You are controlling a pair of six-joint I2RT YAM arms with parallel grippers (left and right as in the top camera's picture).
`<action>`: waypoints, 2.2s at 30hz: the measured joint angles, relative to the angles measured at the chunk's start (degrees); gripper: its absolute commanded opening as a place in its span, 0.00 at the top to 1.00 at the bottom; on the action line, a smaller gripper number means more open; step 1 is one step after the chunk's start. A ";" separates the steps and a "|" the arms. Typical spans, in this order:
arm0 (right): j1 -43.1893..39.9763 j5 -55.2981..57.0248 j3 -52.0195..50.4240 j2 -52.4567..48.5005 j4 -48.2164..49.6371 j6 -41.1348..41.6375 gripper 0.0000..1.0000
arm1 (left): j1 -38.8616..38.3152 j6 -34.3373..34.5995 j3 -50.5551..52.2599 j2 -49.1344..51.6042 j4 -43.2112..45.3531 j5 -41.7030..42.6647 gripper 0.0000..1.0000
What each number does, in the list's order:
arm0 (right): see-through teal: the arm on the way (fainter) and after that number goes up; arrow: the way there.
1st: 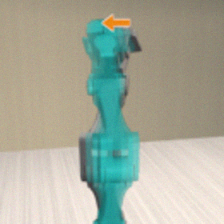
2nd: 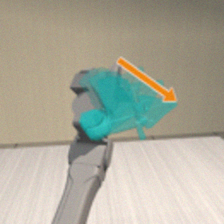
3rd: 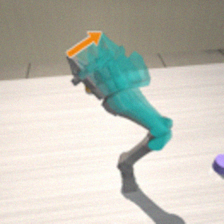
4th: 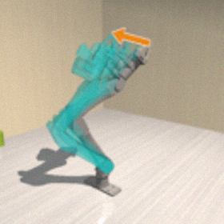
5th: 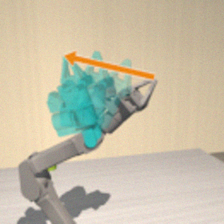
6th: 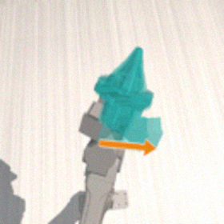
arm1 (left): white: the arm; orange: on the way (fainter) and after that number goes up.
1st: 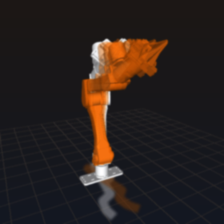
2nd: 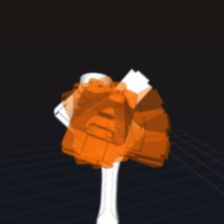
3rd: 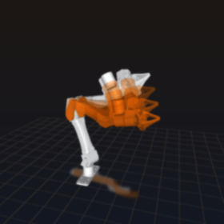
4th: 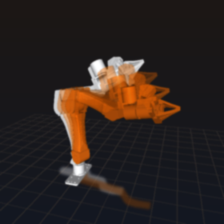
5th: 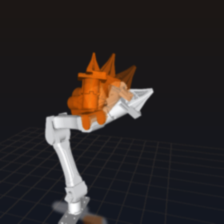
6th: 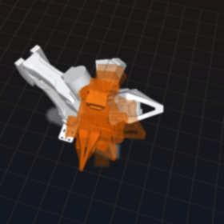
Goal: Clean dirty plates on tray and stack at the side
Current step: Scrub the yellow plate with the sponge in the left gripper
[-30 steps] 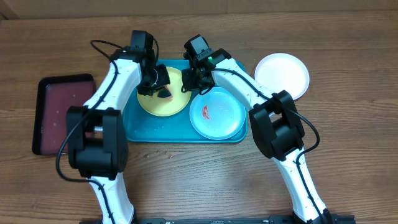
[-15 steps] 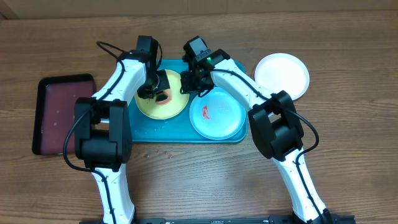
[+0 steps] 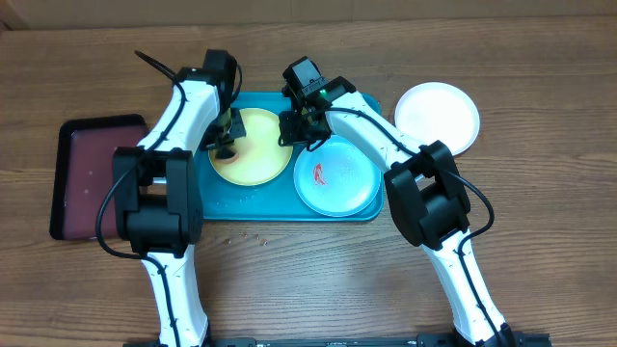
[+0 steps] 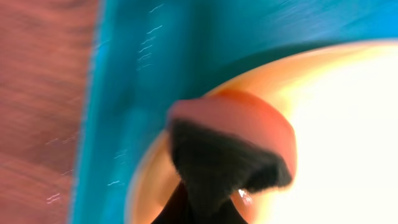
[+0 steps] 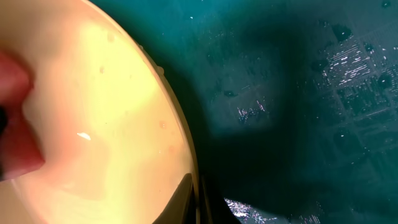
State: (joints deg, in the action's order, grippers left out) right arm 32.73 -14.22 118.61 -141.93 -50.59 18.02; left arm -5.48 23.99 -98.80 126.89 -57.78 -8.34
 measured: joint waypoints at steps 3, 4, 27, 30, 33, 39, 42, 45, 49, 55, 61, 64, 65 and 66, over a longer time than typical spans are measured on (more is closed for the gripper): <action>-0.02 0.00 0.00 0.00 0.09 0.02 0.96 | 0.09 -0.07 -0.74 0.00 3.10 7.65 0.96; -0.02 0.00 0.00 0.00 0.09 -0.02 0.96 | 0.11 -0.15 -0.81 0.13 4.17 10.62 0.96; -0.11 -0.02 0.00 0.02 -0.37 -0.04 0.96 | 0.63 -0.72 -12.09 7.19 -13.51 -0.26 0.96; -0.11 -0.02 0.00 0.02 -0.37 -0.04 0.96 | 0.72 -1.09 -15.67 7.91 -15.30 -2.08 0.96; -0.13 0.00 0.00 0.02 -0.37 -0.04 0.96 | 0.70 -1.79 -17.92 7.91 -13.92 0.22 0.96; -0.11 -0.02 0.00 0.02 -0.35 -0.02 0.96 | 0.46 -5.49 -17.22 7.93 -10.08 14.40 0.96; -0.11 -0.04 0.00 0.02 -0.28 -0.02 0.96 | -0.63 -6.45 -15.61 7.93 -8.66 18.84 0.96; -0.11 -0.04 0.00 0.02 -0.28 -0.02 0.96 | -2.05 -7.32 -13.40 7.93 -8.35 21.40 0.96; -0.13 -0.02 0.00 0.02 -0.22 -0.04 0.96 | -3.15 -9.20 -10.75 7.91 -8.22 22.69 0.96; -0.11 0.02 0.00 0.02 -0.24 -0.04 0.96 | -3.39 -8.28 -10.27 7.52 -9.62 15.56 0.96; -0.13 0.00 0.00 0.02 -0.24 0.00 0.96 | -3.10 -3.80 -10.27 7.21 -12.24 -3.91 0.96; -0.11 -0.13 0.00 0.02 -0.20 -0.04 0.96 | -2.51 -2.91 -10.54 7.28 -13.40 -10.84 0.96; -0.11 -0.17 0.00 0.02 -0.02 -0.02 0.96 | -2.49 -2.84 -11.15 7.34 -14.21 -11.80 0.96; -0.09 0.00 0.00 0.02 0.00 0.00 0.96 | -2.62 -2.75 -12.07 7.45 -14.99 -12.94 0.96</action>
State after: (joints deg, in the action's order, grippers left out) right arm 32.64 -14.22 118.61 -141.91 -50.59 18.02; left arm -8.10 21.23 -110.87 134.34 -72.77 -21.28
